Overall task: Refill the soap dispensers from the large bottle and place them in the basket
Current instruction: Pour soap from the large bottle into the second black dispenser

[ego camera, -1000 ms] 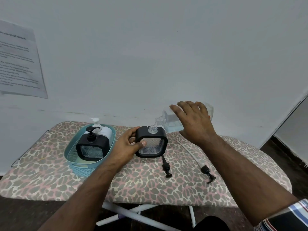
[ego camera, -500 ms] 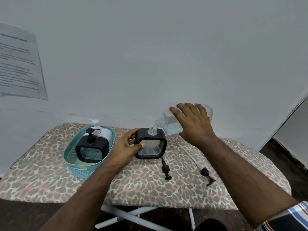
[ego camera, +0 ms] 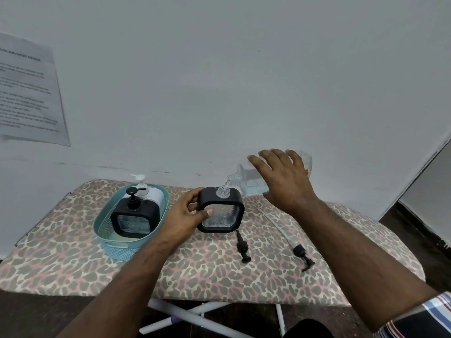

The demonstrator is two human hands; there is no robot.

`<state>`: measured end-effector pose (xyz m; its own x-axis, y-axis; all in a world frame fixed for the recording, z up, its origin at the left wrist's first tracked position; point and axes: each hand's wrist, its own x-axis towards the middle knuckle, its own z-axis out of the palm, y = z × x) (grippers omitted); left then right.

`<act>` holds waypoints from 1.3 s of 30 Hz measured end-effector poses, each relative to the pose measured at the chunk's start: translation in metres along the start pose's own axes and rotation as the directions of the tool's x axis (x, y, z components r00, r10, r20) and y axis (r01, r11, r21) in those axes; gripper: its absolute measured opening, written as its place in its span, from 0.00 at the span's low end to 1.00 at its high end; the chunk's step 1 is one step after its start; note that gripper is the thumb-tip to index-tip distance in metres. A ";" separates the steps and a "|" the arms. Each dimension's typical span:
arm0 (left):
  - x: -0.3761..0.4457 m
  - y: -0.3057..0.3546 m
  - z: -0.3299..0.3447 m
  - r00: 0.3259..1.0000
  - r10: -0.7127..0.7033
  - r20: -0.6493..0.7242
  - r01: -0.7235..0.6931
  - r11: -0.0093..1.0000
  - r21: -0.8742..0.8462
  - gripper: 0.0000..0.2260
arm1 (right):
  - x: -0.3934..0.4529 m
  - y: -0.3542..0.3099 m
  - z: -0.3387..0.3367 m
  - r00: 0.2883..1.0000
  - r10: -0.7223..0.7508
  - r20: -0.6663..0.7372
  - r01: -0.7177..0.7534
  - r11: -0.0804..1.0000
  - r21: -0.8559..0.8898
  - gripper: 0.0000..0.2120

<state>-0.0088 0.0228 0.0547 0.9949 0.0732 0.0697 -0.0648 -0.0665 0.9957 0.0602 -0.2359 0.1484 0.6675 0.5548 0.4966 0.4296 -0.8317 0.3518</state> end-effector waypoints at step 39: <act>-0.002 0.001 -0.002 1.000 -0.007 -0.005 0.007 1.000 0.009 0.21 | 0.004 0.002 -0.001 1.000 -0.015 0.019 0.016 0.999 -0.032 0.51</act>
<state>-0.0110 0.0241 0.0561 0.9949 0.0789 0.0630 -0.0571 -0.0751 0.9955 0.0629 -0.2352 0.1513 0.6727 0.5668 0.4757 0.4205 -0.8218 0.3845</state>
